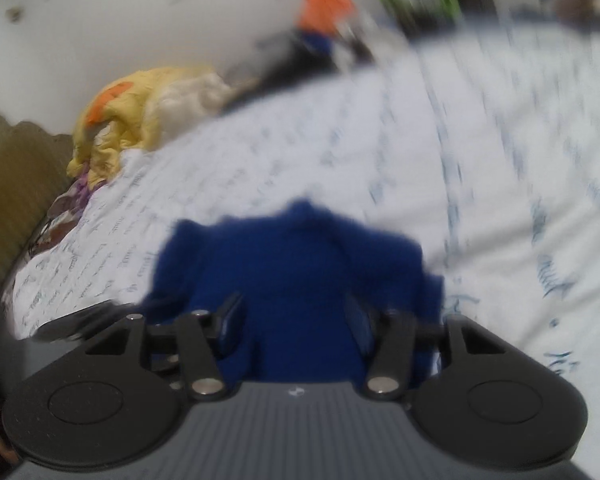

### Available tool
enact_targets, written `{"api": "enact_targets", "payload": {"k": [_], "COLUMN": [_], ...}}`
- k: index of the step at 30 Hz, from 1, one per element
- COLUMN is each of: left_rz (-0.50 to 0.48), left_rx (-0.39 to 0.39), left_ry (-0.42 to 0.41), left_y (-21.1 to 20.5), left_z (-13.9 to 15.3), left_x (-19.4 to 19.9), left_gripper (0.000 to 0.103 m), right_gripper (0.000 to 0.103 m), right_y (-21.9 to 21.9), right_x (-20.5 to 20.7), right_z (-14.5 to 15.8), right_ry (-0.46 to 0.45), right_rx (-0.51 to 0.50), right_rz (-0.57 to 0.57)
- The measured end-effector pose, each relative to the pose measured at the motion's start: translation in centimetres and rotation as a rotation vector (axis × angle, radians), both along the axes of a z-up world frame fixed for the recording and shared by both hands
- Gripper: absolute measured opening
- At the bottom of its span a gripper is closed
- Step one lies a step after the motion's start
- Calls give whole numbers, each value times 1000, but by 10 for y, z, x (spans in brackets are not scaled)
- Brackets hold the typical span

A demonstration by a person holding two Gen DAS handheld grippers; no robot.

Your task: Fold small clothes

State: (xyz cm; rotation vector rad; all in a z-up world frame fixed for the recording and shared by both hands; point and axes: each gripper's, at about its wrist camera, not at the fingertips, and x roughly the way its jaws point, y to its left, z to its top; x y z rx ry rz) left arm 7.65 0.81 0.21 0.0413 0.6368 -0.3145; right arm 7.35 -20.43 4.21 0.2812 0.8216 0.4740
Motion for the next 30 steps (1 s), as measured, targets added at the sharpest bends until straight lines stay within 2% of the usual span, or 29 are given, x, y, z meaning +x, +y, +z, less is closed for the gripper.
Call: {"api": "enact_targets", "payload": {"k": [2,4,7,8,9,10,12,13,16,19,20,22,24,27,30], "left_rz": [-1,1,26,33,39,50,68,75,127,155,160,154,156,195,188], "left_rx": [13,23,-3,-39,-81,-116,-158,-156,-82,-52,-38,-9,11,-4,75], "left_ry": [-3,-8,-19,-22,-30,-38,-35,-17,14,101,67,54,32,36,45], "left_y": [-2,-3,6,12,18,23,31,32,32,33,32,28,25,27,17], "left_z": [0,1,12,20,28,35,38,36,18,0,-1,-5,-7,-8,-9], "left_x": [0,-1,-23,-37,-54,-73,-108,-122,-153,-166,-174,-183,-188,-189,-186], "left_gripper": [74,74,74,82,98,102,103,103,103,103,103,103,103,103,103], "right_gripper": [59,58,59,61,61,61,67,69,69,69,80,99,101,103,103], "right_y": [6,-1,-18,-20,-21,-21,-20,-20,-15,-4,1,13,23,29,38], "right_x": [1,7,5,-3,-18,-35,-71,-88,-127,-159,-172,-185,-188,-177,-174], "right_z": [-17,-32,-17,-6,6,15,26,26,10,-9,-10,-17,-18,-18,-21], "right_ry": [69,16,135,115,69,24,-33,-45,-31,-4,-69,-77,-103,-66,-66], "right_rx": [-19,30,146,155,146,127,80,56,-46,-196,-241,-323,-379,-374,-393], "right_rz": [37,24,-70,-65,-52,-42,-10,-1,-12,-23,-16,1,-12,-79,-139]}}
